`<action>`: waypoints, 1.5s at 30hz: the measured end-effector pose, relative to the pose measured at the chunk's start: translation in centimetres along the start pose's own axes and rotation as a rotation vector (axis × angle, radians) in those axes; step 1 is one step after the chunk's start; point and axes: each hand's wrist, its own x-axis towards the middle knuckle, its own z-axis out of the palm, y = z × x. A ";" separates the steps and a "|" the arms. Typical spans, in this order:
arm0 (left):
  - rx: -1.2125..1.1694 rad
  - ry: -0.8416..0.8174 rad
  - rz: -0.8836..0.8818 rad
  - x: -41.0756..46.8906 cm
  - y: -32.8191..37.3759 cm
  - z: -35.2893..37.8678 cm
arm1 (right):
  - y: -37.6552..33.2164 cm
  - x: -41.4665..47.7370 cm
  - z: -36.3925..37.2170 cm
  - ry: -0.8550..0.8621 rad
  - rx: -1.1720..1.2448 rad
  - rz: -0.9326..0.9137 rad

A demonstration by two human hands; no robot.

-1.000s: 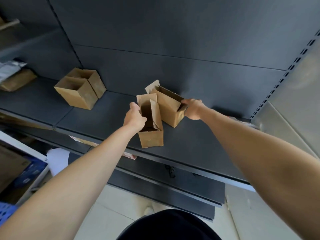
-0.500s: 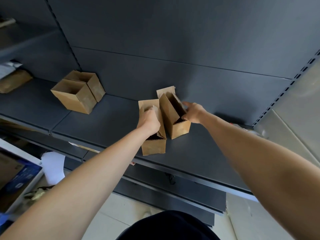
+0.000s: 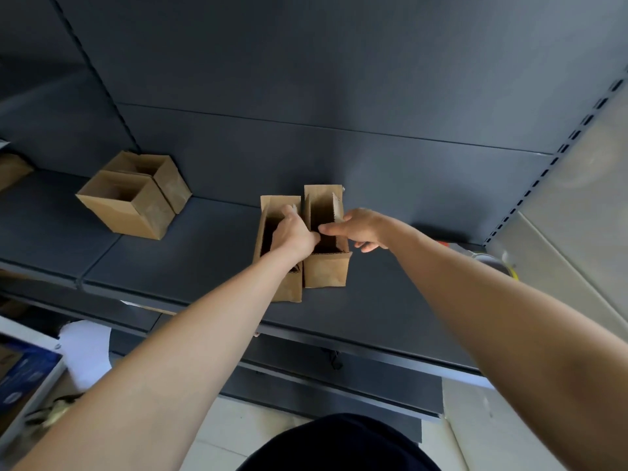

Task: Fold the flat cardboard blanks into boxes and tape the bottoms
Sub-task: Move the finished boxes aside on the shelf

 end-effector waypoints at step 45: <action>-0.514 -0.176 -0.220 5.1 -6.0 -6.6 | -4.3 3.0 1.2 0.661 -0.100 -0.038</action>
